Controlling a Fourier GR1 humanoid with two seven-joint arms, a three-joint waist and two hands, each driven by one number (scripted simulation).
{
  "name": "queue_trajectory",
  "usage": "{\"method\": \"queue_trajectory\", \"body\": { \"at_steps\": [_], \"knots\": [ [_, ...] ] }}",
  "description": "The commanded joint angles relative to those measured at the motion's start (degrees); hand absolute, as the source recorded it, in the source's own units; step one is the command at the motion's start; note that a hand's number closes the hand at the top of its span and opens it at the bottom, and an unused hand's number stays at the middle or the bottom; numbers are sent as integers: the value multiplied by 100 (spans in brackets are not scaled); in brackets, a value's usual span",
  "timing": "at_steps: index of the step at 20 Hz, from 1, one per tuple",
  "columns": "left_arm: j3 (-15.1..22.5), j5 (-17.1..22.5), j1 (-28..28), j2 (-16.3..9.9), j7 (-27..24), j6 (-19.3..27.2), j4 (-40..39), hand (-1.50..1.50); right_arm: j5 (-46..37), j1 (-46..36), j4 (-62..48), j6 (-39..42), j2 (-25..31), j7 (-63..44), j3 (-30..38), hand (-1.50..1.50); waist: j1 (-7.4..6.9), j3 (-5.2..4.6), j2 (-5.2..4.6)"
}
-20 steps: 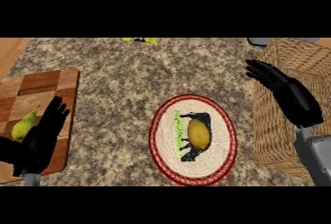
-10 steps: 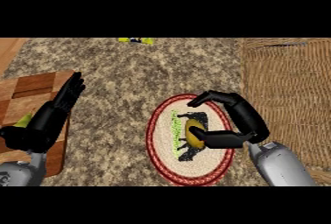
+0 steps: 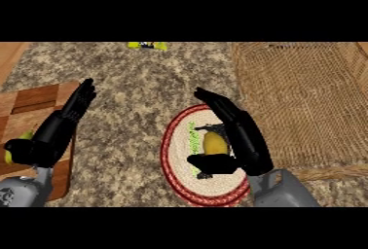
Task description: Pick the lemon from the placemat and place it in the basket
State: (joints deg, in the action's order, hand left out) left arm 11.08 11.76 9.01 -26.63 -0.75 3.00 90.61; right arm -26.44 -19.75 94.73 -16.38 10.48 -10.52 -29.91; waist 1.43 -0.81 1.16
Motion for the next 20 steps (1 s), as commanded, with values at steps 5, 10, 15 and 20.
{"method": "queue_trajectory", "body": {
  "at_steps": [5,10,15,20],
  "knots": [
    [25,-79,13,82,-16,3,-139,0,-1258,-1009,730,1889,996,-2810,-114,-150,89,35,-16],
    [-54,-37,-174,-19,-64,-100,33,0,134,-1331,1226,3863,1176,-3934,143,-150,-93,58,-52],
    [-40,-191,35,74,86,-17,47,0,1344,-909,2716,4875,1202,-5303,329,-150,24,75,-47],
    [-201,-210,69,176,-349,-255,-290,0,2205,-1318,2995,5050,1425,-5989,1097,-150,-68,71,-90]
  ]
}}
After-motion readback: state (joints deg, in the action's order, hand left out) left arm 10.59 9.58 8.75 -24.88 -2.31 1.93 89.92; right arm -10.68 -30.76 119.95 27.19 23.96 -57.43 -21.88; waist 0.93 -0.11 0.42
